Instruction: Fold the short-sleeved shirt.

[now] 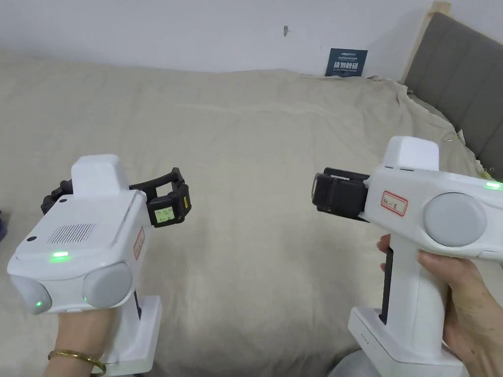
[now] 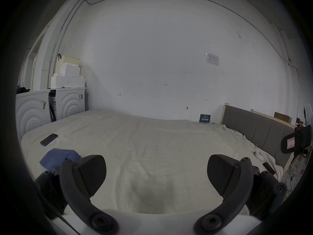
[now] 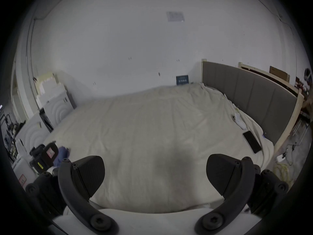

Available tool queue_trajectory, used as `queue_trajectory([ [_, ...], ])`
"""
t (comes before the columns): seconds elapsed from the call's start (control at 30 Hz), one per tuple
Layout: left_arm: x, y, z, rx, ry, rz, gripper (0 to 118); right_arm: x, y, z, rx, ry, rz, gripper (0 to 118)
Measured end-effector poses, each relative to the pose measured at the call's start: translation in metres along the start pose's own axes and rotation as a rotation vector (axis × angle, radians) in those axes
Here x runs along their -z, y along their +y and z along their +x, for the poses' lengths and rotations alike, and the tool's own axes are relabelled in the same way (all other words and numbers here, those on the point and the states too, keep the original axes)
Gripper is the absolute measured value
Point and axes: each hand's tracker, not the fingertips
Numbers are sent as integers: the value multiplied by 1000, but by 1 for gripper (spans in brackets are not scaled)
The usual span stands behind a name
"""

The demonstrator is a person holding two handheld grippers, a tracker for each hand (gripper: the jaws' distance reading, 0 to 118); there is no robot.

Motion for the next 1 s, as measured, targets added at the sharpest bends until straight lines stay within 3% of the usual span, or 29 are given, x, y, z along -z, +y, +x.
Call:
queue_trajectory([
  [0.1, 0, -9, 1, 24, 13, -23, 118, -3, -3, -10, 10, -62, -73, 117],
  [0.23, -3, -19, 0, 15, 15, -49, 118, 0, -13, -19, -82, -57, -76, 117],
  [0.3, -3, -23, -1, 12, 16, -58, 118, 14, -19, -8, -47, -64, -98, 117],
  [0.5, -3, -32, -3, 16, 18, -89, 118, 34, -37, -7, -50, -51, -176, 117],
  [0.57, -2, -35, -5, 21, 23, -97, 118, 17, -40, -36, -58, -60, -189, 117],
  [0.67, 1, -39, -6, 24, 23, -110, 118, 23, -41, -39, -38, -73, -198, 117],
  [0.8, 7, -43, -8, 10, 26, -129, 118, 22, -44, -48, -71, -63, -158, 117],
  [0.93, 21, -48, -7, 10, 32, -156, 118, 40, -50, -43, -84, -9, -195, 117],
  [1.0, 30, -51, -7, 15, 36, -173, 118, 58, -54, -31, -32, 22, -213, 117],
])
